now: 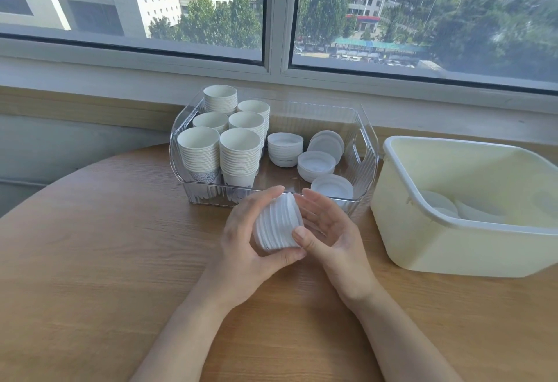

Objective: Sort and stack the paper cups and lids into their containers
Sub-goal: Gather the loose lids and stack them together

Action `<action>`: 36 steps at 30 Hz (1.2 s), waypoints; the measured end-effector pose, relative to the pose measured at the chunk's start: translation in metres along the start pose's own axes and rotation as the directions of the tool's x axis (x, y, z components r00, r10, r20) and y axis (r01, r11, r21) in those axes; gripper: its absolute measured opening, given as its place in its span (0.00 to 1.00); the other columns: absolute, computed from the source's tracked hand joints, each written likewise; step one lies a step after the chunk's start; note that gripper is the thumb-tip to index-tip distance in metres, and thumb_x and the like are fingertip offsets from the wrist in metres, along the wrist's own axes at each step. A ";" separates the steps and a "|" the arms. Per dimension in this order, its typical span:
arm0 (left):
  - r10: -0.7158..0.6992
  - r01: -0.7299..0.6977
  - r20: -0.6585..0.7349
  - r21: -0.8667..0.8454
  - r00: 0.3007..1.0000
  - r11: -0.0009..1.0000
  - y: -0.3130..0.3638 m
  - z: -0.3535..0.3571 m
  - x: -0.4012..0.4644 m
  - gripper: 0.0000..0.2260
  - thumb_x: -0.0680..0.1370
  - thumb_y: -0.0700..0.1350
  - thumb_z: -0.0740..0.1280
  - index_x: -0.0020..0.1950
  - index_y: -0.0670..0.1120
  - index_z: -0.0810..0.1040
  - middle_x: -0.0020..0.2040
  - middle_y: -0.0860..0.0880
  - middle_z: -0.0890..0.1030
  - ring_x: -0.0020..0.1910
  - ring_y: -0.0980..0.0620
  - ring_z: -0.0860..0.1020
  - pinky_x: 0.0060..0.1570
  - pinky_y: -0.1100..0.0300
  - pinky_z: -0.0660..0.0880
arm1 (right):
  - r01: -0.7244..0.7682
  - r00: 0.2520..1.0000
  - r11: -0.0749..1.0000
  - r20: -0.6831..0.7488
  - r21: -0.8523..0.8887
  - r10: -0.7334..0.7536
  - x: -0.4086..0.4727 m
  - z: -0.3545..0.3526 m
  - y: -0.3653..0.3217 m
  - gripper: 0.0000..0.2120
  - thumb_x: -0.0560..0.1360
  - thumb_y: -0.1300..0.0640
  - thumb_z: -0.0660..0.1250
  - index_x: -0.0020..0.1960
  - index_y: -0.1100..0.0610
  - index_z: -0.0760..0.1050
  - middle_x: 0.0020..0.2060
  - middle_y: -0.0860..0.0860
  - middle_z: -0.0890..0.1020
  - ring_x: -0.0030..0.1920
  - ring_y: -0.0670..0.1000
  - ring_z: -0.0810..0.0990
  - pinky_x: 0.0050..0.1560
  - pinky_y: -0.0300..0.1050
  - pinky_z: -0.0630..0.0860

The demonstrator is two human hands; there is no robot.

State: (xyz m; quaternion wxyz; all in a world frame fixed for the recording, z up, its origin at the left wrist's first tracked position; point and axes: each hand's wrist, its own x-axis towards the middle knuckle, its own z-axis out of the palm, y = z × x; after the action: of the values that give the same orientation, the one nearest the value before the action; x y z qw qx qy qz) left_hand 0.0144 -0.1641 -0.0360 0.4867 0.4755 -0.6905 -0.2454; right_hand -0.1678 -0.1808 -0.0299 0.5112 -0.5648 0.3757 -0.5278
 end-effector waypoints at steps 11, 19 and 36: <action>-0.044 0.036 -0.193 -0.041 0.980 0.998 -0.018 -0.008 0.008 0.34 0.69 0.53 0.83 0.73 0.61 0.73 0.69 0.58 0.74 0.72 0.57 0.71 0.68 0.71 0.65 | 0.104 0.985 0.900 -0.081 -0.424 -0.153 0.039 0.007 -0.027 0.15 0.78 0.55 0.74 0.64 0.49 0.81 0.53 0.45 0.86 0.56 0.44 0.83 0.57 0.39 0.80; -0.084 0.077 -0.241 -0.040 0.967 0.996 -0.021 -0.012 0.009 0.34 0.69 0.52 0.82 0.73 0.60 0.74 0.67 0.60 0.73 0.71 0.59 0.71 0.68 0.72 0.64 | -0.031 0.999 0.491 -0.019 -0.871 0.030 0.151 0.006 -0.027 0.21 0.82 0.55 0.66 0.75 0.48 0.72 0.44 0.44 0.82 0.47 0.48 0.81 0.50 0.43 0.74; -0.102 0.096 -0.204 -0.039 0.974 0.995 -0.019 -0.013 0.007 0.35 0.69 0.54 0.82 0.73 0.62 0.73 0.67 0.61 0.73 0.71 0.60 0.70 0.65 0.76 0.63 | 0.005 0.994 0.121 -0.009 -0.993 -0.113 0.169 -0.004 -0.009 0.10 0.80 0.61 0.66 0.51 0.50 0.85 0.50 0.50 0.82 0.53 0.55 0.79 0.49 0.48 0.72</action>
State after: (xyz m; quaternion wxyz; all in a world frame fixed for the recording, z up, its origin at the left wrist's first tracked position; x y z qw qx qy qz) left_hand 0.0338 -0.1771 -0.0427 0.5493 0.5252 -0.6084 -0.2287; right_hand -0.1456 -0.3431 0.0148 -0.0277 -0.7538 0.6287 -0.1894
